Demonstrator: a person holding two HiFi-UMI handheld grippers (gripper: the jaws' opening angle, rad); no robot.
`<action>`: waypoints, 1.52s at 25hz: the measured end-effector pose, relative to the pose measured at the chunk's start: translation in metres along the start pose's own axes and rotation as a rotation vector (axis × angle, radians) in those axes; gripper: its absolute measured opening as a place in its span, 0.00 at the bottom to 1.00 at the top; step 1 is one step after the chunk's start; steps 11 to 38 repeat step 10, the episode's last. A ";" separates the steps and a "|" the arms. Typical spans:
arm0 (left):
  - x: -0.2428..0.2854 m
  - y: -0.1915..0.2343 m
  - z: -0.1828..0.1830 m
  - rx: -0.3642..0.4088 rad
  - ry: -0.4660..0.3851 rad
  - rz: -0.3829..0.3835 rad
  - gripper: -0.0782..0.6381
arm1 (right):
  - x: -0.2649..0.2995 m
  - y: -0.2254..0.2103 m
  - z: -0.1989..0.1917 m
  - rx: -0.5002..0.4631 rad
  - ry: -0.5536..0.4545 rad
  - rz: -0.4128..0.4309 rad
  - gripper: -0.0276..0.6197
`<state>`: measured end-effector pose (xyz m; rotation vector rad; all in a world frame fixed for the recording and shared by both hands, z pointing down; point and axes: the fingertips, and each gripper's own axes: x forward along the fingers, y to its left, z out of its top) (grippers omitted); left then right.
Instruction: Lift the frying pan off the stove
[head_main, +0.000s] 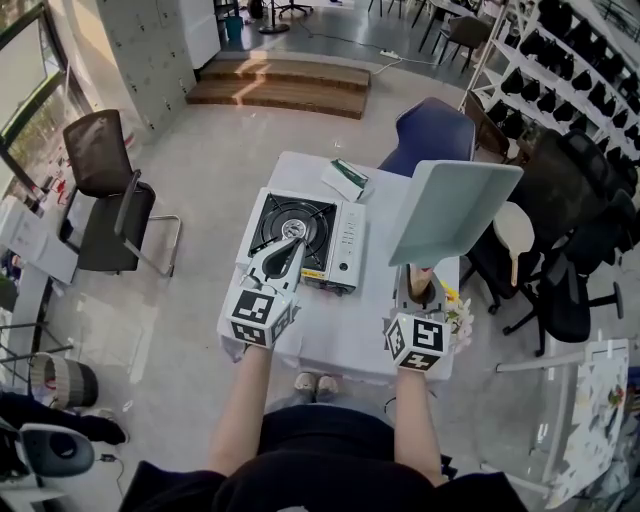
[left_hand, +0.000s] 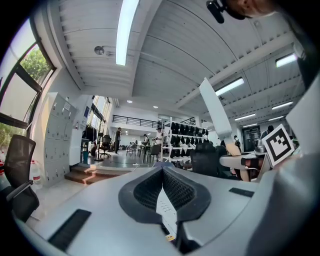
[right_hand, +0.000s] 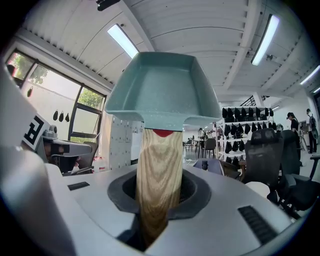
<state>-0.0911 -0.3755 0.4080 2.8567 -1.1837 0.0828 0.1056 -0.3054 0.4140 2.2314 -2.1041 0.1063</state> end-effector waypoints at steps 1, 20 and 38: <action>0.000 0.000 0.000 -0.001 0.000 0.000 0.13 | 0.000 0.000 0.000 0.001 0.000 0.002 0.16; 0.000 0.000 -0.001 -0.002 0.007 0.008 0.13 | 0.004 0.002 -0.001 -0.001 0.007 0.017 0.16; 0.000 0.000 -0.001 -0.002 0.007 0.008 0.13 | 0.004 0.002 -0.001 -0.001 0.007 0.017 0.16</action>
